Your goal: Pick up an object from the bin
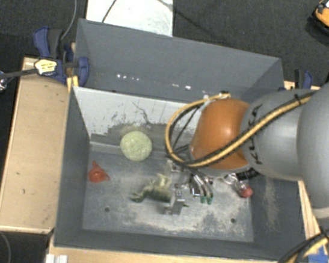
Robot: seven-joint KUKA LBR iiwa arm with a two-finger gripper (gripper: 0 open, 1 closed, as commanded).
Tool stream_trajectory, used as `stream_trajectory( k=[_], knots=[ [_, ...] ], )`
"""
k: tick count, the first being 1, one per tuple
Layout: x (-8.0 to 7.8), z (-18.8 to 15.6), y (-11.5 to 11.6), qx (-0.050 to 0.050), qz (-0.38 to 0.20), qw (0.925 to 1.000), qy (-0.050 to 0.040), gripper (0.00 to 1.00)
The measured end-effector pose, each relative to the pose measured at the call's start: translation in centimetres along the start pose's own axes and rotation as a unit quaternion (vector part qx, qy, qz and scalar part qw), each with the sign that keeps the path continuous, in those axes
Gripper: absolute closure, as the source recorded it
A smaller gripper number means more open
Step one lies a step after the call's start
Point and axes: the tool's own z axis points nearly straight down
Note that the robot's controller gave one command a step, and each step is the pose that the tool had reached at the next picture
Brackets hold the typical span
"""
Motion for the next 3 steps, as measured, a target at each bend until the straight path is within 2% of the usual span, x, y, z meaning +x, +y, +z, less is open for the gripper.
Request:
stream_trajectory(
  k=[1,3],
  knots=[
    [-1.57,0.15,2.38,0.001,-0.002,0.9999,-0.0106,1.00],
    [-1.57,0.15,2.38,0.001,-0.003,0.9999,-0.0106,1.00]
  ],
)
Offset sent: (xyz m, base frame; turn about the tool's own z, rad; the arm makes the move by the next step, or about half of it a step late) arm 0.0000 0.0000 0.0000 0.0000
